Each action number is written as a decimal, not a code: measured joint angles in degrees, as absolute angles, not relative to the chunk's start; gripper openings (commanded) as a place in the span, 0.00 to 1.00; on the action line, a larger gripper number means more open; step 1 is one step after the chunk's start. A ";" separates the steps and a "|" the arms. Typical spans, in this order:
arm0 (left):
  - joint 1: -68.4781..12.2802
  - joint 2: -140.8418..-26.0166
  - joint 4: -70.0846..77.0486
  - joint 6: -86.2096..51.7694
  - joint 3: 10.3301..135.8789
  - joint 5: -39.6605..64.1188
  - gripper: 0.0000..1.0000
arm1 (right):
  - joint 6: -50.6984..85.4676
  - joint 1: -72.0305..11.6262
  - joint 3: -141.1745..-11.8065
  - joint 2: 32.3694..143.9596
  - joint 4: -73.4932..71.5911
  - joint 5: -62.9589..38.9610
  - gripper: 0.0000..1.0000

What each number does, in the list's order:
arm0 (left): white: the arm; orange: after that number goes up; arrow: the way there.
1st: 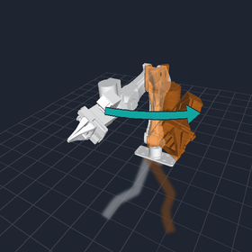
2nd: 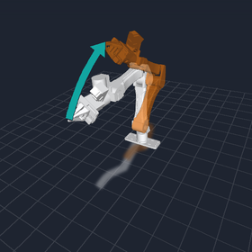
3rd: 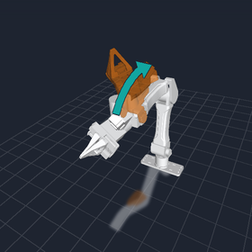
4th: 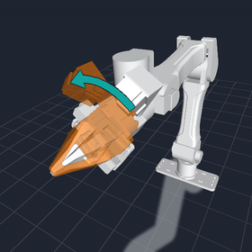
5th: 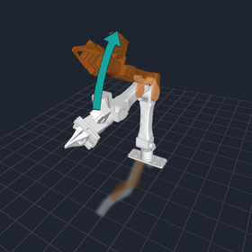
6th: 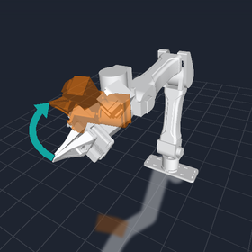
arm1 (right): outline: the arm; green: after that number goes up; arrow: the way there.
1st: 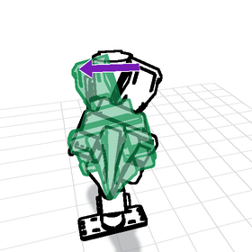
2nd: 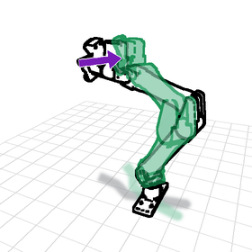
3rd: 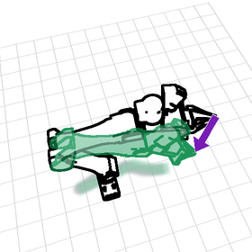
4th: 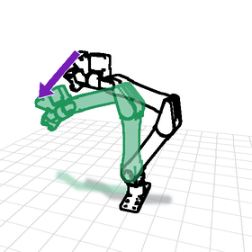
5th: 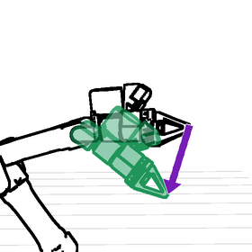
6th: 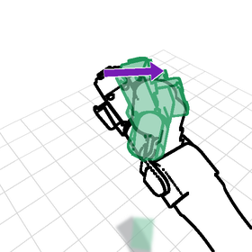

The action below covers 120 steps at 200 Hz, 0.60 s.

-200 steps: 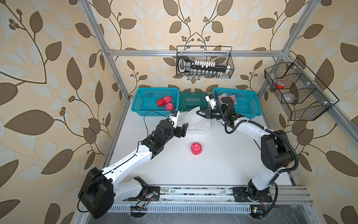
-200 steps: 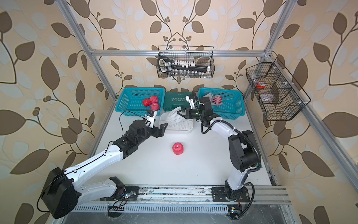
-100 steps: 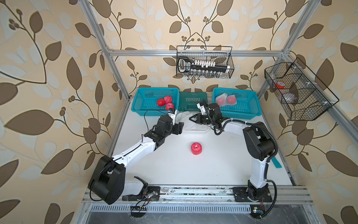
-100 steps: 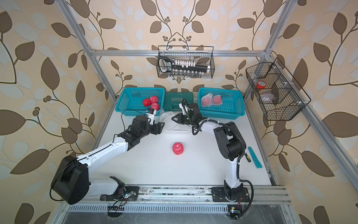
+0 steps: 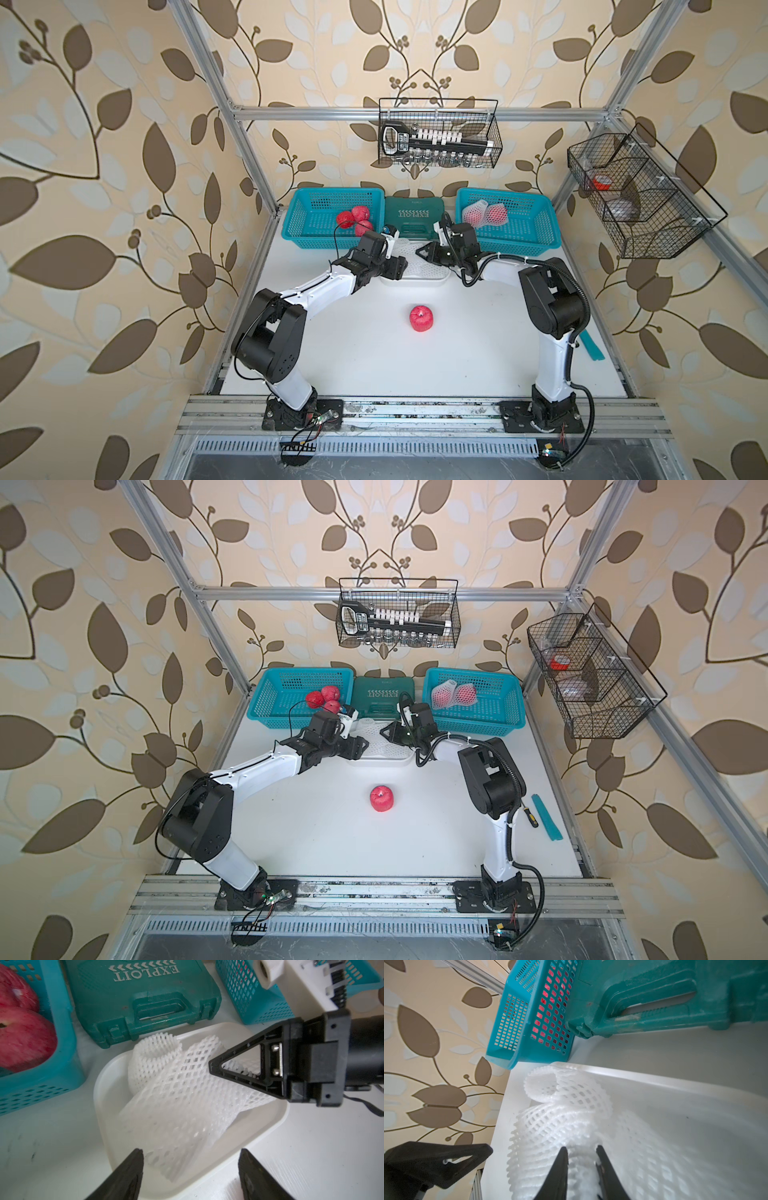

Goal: Remove foam nets from apples
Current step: Place the foam net into the storage box.

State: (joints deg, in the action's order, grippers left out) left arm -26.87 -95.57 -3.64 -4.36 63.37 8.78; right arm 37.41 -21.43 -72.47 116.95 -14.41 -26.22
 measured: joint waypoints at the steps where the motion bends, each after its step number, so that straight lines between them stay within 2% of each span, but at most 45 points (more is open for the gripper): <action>1: -26.89 -95.72 -3.68 -4.34 63.48 8.80 0.72 | 37.36 -21.43 -72.42 116.95 -14.41 -26.09 0.27; 36: -27.46 -101.47 -6.24 -2.92 67.70 9.17 0.68 | 35.79 -21.63 -70.46 116.86 -13.69 -24.62 0.37; 66: -27.79 -105.34 -7.14 -1.80 70.76 9.15 0.66 | 34.87 -21.69 -69.52 115.94 -11.68 -23.86 0.59; 101: -27.79 -110.37 -8.82 -0.78 76.20 9.13 0.66 | 33.54 -21.69 -69.43 111.15 -8.73 -23.49 0.70; 107: -27.79 -110.85 -9.04 -0.54 76.58 9.10 0.66 | 33.41 -21.67 -69.43 109.86 -8.27 -23.33 0.78; 120: -27.79 -111.46 -9.72 -0.05 77.10 9.02 0.66 | 32.69 -21.69 -69.43 106.80 -6.92 -22.81 0.82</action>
